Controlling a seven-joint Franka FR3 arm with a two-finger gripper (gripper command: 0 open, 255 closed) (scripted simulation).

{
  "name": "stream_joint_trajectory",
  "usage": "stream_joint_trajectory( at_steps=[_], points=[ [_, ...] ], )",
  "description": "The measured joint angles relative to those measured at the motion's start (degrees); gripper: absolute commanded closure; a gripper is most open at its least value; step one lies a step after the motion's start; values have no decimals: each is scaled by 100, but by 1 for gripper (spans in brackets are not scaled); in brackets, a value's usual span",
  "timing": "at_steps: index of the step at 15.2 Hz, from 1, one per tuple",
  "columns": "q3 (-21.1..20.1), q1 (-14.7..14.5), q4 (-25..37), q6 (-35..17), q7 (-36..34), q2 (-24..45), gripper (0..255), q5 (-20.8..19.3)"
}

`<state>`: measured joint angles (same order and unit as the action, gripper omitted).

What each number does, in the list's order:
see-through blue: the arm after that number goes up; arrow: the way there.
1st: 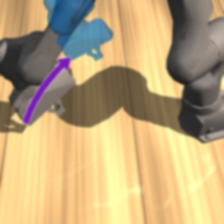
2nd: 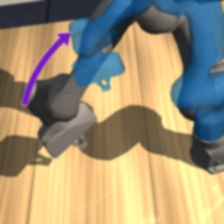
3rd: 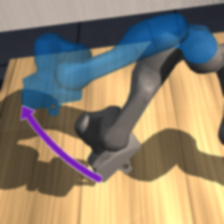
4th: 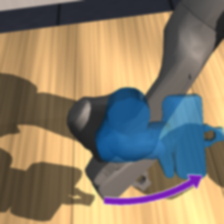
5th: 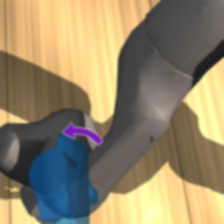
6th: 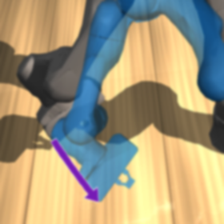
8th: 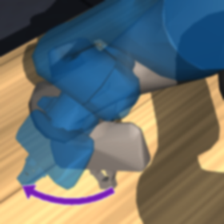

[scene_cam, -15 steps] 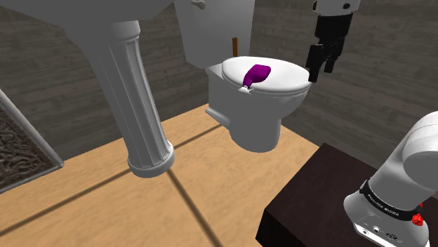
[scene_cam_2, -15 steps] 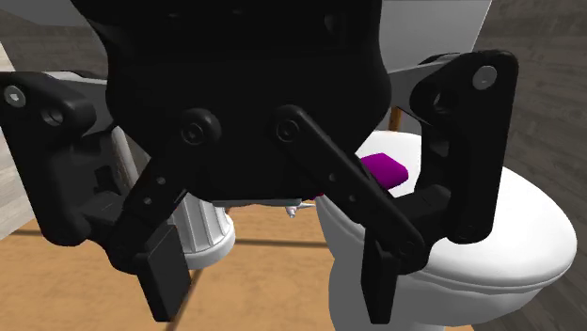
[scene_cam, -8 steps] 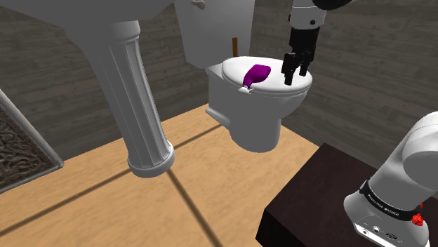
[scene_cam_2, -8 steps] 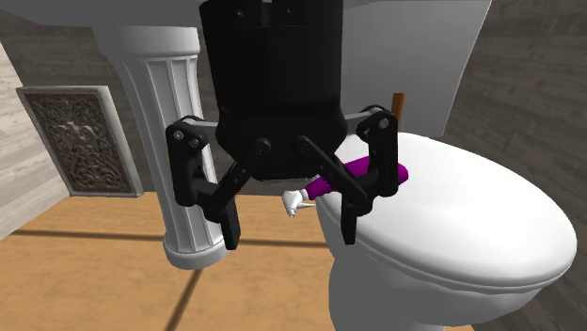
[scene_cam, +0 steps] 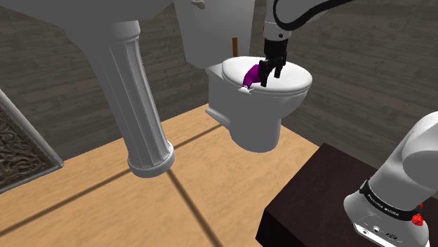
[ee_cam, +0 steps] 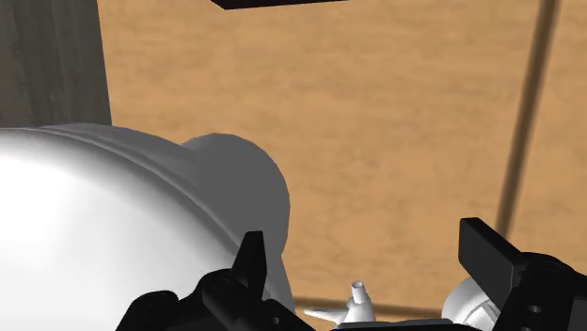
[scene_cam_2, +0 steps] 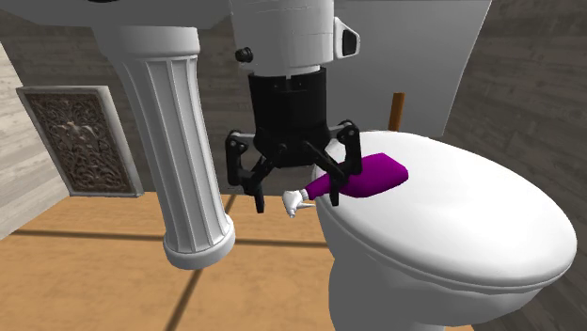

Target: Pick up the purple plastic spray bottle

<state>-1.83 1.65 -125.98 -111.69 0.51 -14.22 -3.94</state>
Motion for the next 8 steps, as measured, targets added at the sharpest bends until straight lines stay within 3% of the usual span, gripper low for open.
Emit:
stream_joint_trajectory(
  at_steps=[8],
  points=[
    [18, 18, 1192, -691, 195, 1579, 0, -169]
  ],
)
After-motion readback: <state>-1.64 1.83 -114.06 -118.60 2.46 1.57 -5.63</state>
